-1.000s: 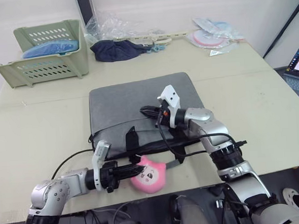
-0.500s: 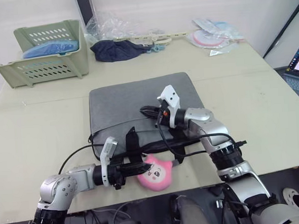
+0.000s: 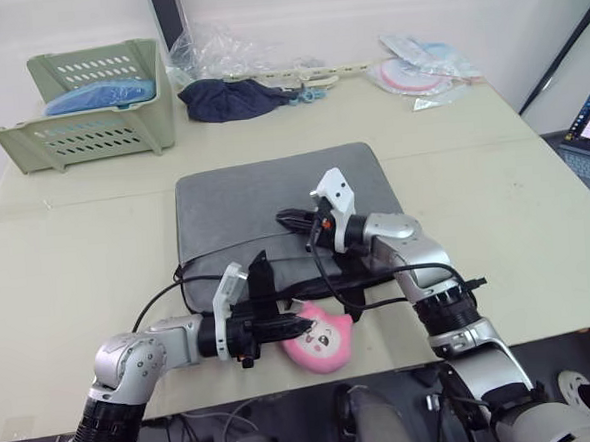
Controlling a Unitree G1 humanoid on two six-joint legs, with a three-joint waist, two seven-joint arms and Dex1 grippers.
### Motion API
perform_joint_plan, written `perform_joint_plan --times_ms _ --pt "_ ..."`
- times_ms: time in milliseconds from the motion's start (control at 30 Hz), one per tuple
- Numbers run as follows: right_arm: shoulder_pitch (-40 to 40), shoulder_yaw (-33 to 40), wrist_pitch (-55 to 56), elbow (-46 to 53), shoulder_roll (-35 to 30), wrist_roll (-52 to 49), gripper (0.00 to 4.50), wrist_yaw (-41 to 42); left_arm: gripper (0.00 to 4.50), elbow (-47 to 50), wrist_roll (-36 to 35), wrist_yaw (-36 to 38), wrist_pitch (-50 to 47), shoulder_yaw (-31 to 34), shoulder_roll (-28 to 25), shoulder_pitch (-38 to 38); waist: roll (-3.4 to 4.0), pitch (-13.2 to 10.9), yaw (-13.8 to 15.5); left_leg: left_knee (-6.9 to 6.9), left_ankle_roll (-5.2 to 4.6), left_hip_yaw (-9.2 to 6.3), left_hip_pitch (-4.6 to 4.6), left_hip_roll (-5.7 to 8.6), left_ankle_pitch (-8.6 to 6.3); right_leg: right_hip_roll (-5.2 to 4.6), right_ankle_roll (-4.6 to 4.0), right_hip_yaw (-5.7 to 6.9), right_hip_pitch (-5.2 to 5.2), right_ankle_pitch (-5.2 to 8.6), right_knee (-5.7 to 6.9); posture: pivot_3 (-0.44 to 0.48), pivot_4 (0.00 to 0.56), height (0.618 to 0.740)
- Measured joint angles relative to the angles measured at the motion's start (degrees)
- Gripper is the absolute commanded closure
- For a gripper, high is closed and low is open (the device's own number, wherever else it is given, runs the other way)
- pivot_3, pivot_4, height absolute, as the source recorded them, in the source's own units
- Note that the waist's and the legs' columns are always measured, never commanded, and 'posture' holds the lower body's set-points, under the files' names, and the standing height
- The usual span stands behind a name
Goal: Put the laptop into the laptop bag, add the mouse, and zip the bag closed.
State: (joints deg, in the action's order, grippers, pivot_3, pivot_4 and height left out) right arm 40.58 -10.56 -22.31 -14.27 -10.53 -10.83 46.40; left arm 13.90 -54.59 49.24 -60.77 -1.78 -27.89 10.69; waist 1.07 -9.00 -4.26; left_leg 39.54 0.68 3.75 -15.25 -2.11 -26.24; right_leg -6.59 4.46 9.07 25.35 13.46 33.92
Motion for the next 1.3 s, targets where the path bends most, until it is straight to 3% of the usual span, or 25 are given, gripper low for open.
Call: perform_joint_plan --times_ms 200,567,767,1033,1300 --pt "0.0 0.0 0.0 0.0 0.1 0.0 4.50 -0.1 0.87 1.8 -0.9 -0.1 -0.5 0.0 -0.1 0.0 0.00 0.0 0.0 0.00 0.00 0.00 0.00 -0.02 0.00 0.00 0.00 0.00 0.00 0.00 0.01 0.000 0.150 0.740" --pt "-0.6 -0.1 0.0 0.7 0.3 0.0 4.50 -0.6 0.87 9.9 -3.5 -1.1 -1.7 5.0 -7.5 -8.4 0.03 0.0 -0.1 0.00 0.00 -0.09 0.00 -0.08 0.00 0.01 0.00 -0.03 0.01 0.00 -0.02 0.000 0.150 0.740" --pt "-0.6 -0.1 0.0 0.7 0.4 0.0 4.50 -0.7 0.87 14.9 -8.9 -1.2 -2.9 16.7 -16.1 -13.5 0.09 -0.1 0.0 -0.01 0.01 -0.18 0.00 -0.12 -0.01 0.03 -0.02 -0.04 0.03 0.01 -0.02 0.000 0.150 0.740" --pt "-0.8 -0.3 -0.9 2.9 -0.3 0.0 4.50 -0.7 0.87 9.9 -17.0 0.4 -2.9 34.3 -27.2 -8.6 0.34 -0.2 -0.1 -0.07 0.05 -0.03 -0.03 -0.10 -0.02 0.08 -0.05 0.03 0.04 0.03 -0.06 0.000 0.150 0.740" --pt "-1.1 -0.2 -10.9 12.8 -3.5 -1.3 4.50 -1.0 0.87 3.1 -12.5 3.2 0.5 34.4 -31.4 -4.5 0.44 -0.6 -0.1 -0.13 0.05 -0.04 -0.04 -0.06 -0.02 0.12 -0.05 0.14 0.25 0.03 -0.13 0.000 0.150 0.740"
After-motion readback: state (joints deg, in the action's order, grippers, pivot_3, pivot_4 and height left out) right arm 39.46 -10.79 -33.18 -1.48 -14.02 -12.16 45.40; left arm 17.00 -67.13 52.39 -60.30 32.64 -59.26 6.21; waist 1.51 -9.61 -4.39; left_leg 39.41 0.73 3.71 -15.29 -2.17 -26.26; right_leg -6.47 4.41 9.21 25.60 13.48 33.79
